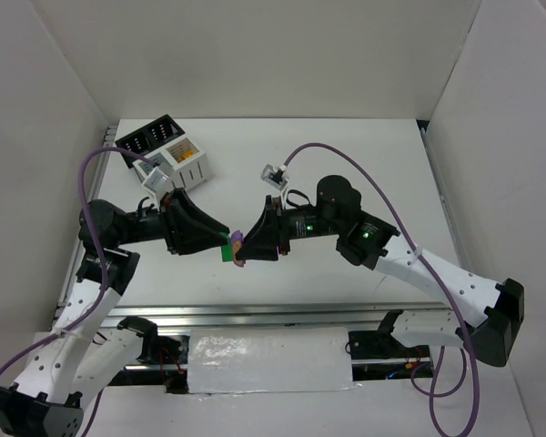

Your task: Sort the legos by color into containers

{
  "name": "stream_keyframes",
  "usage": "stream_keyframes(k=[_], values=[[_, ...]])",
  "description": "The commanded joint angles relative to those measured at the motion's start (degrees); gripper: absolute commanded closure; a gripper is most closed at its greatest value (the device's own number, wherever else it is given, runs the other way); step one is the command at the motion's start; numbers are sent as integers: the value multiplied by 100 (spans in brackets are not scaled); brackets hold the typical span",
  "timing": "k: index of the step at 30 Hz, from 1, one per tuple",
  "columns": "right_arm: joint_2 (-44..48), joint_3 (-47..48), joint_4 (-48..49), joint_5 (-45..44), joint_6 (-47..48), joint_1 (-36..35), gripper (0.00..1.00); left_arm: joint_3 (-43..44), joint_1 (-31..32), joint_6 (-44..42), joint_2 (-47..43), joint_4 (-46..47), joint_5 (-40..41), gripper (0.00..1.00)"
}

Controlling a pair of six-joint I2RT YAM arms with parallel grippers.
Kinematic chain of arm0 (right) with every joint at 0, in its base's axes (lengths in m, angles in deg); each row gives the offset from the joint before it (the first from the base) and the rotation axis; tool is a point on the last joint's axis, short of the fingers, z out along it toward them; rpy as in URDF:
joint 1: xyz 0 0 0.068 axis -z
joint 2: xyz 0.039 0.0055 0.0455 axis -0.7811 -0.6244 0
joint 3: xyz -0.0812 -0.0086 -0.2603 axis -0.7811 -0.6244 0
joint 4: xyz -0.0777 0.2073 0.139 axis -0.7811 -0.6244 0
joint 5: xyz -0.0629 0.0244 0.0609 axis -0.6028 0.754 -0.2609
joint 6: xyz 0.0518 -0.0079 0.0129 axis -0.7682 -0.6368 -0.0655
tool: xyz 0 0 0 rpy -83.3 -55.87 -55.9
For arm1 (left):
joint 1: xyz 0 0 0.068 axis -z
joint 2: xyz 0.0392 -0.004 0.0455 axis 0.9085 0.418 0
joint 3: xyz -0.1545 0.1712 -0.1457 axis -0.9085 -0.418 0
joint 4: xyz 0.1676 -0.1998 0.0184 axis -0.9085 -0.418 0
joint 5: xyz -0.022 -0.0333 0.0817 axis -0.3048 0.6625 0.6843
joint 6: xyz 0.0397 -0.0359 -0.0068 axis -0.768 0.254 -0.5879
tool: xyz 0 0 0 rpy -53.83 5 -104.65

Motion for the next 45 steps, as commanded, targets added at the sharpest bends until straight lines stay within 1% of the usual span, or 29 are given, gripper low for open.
stream_keyframes(k=[1,2,6,7,8,9,10,11,12,17,20,26,27,28,29,31,32,33,37,38,41,42,43,45], values=[[-80,247,672,150,-177,-107,98,62,38,-186,22,246,-18,100],[-89,229,742,142,-186,-116,100,106,38,-239,31,98,0,100],[-2,115,865,142,-239,-125,100,308,38,-695,66,-553,183,100],[-1,124,839,107,-230,-133,100,378,38,-784,84,-711,236,98],[-1,132,769,98,-204,-116,100,405,38,-837,93,-921,298,88],[7,141,743,80,-186,-125,100,422,29,-889,84,-984,386,59],[8,141,725,63,-186,-125,100,431,38,-916,101,-1046,439,42],[16,141,673,45,-160,-125,100,440,38,-934,101,-1107,439,28],[25,141,646,2,-142,-125,100,440,38,-925,101,-1117,500,2],[95,133,277,-481,16,-116,100,537,38,-1127,31,-1362,597,0],[192,89,277,-622,43,-116,100,502,38,-1154,-22,-1424,580,0],[236,115,180,-921,43,-116,100,317,29,-960,-30,-1143,483,9],[227,115,171,-913,43,-116,100,282,38,-943,-30,-1117,483,15],[219,115,180,-904,43,-116,100,273,38,-925,-39,-1030,483,22],[201,115,189,-869,25,-116,100,265,29,-916,-31,-1011,466,36],[192,115,206,-834,-1,-116,100,282,29,-916,4,-994,448,60],[192,98,198,-851,-10,-107,100,291,38,-942,22,-1020,431,86],[210,97,189,-869,-19,-116,100,343,38,-986,48,-1090,474,100],[227,115,67,-860,42,-107,100,510,38,-1250,145,-1459,527,100],[262,115,5,-860,86,-81,100,598,38,-1485,171,-1808,536,100],[499,-174,109,-545,78,243,100,879,20,-1786,242,-2135,545,100],[578,-288,310,-413,-61,505,100,923,20,-1804,251,-2136,519,100],[753,-472,381,-203,-106,621,100,932,20,-1795,268,-2110,510,100],[903,-561,374,-122,-89,833,100,941,2,-1813,321,-2092,518,100]])
